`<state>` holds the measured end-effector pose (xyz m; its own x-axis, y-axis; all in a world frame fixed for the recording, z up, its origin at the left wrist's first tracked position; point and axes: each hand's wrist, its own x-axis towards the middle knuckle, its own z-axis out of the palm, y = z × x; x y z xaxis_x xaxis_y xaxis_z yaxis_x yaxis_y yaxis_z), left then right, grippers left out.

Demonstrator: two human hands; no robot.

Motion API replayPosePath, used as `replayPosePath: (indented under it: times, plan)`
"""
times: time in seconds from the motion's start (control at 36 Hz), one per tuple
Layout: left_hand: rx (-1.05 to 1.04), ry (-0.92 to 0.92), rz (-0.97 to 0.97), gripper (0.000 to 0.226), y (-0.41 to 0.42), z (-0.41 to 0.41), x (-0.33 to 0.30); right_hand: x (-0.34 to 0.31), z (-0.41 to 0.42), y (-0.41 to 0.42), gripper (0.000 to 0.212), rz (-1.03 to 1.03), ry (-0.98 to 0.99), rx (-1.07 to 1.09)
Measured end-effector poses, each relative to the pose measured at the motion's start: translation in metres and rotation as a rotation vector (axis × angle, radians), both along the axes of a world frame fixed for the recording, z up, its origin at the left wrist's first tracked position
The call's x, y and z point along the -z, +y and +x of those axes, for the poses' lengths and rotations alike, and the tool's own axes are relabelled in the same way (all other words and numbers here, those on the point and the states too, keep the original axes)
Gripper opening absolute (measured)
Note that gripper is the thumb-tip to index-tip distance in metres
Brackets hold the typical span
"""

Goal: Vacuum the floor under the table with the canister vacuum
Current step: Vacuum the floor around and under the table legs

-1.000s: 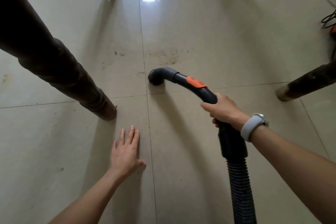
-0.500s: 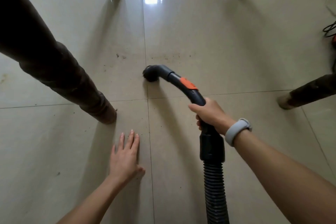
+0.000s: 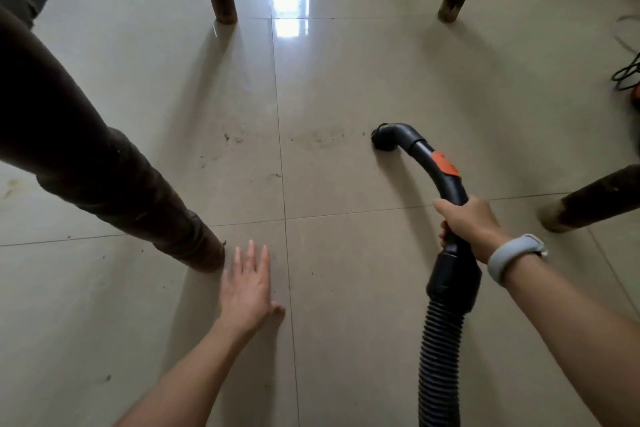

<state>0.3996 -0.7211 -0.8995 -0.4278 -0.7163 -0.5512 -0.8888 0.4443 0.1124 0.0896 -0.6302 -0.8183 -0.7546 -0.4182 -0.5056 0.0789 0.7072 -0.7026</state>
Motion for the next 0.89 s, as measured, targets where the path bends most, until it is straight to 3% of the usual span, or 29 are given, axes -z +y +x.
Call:
replayPosePath:
  times: [0.17, 0.31, 0.56, 0.75, 0.89]
  plan:
    - [-0.014, -0.063, 0.096, 0.125, -0.012, -0.01, 0.001, 0.005, 0.049, -0.025, 0.017, 0.004, -0.104, -0.23]
    - [-0.025, -0.066, 0.094, 0.127, -0.012, -0.011, 0.002, -0.009, 0.018, -0.022, 0.018, 0.059, -0.043, -0.293]
    - [-0.009, -0.095, 0.069, 0.127, -0.014, -0.014, 0.002, 0.0, -0.017, -0.007, 0.019, 0.053, 0.067, 0.008]
    - [-0.011, -0.084, 0.073, 0.129, -0.013, -0.013, 0.002, -0.005, 0.063, -0.044, 0.015, 0.005, -0.089, -0.333]
    - [0.0, -0.066, 0.059, 0.129, -0.013, -0.009, 0.003, -0.018, 0.073, -0.058, 0.023, 0.082, -0.052, -0.504]
